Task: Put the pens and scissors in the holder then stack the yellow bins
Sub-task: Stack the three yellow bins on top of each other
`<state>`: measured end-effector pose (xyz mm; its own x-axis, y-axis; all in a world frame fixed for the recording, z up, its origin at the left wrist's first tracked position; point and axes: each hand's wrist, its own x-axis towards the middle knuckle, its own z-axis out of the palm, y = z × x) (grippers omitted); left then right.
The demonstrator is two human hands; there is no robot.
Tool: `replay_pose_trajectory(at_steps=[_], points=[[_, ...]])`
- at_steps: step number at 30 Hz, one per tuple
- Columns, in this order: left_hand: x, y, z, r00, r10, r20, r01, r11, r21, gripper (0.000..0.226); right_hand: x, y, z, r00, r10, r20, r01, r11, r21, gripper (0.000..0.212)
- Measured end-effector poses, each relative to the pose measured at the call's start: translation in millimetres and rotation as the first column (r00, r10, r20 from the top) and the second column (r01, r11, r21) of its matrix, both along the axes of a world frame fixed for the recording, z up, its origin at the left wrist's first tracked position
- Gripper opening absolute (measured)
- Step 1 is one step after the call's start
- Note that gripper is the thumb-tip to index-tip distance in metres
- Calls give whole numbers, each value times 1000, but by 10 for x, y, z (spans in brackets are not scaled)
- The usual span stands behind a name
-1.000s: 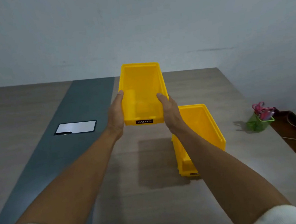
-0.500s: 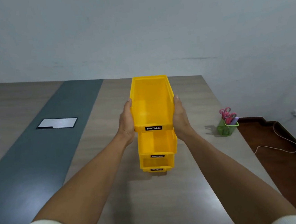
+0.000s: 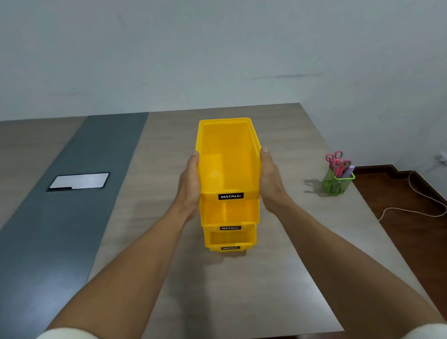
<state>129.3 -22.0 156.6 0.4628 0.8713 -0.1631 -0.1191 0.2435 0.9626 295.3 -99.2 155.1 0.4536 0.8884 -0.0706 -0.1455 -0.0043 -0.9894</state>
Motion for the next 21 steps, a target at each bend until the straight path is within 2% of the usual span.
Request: replay_pose_trajectory(at_steps=[6, 10, 13, 16, 21], points=[[-91, 13, -114, 990, -14, -142, 29, 994, 109, 60, -26, -13, -103, 997, 62, 39, -61, 997, -40, 63], [-146, -44, -160, 980, -58, -191, 92, 981, 172, 69, 1, -125, -100, 996, 48, 74, -49, 999, 5, 62], [-267, -169, -380, 977, -69, -203, 103, 982, 161, 63, -19, -326, -306, 989, -4, 147, 4, 1000, -2, 54], [-353, -303, -644, 966, -51, -254, 88, 987, 136, 59, -73, -484, -517, 986, 58, 157, -51, 998, -49, 41], [-343, -427, -773, 961, 34, -276, 20, 982, 190, 63, -153, -481, -608, 969, 54, 243, -32, 995, -96, 41]])
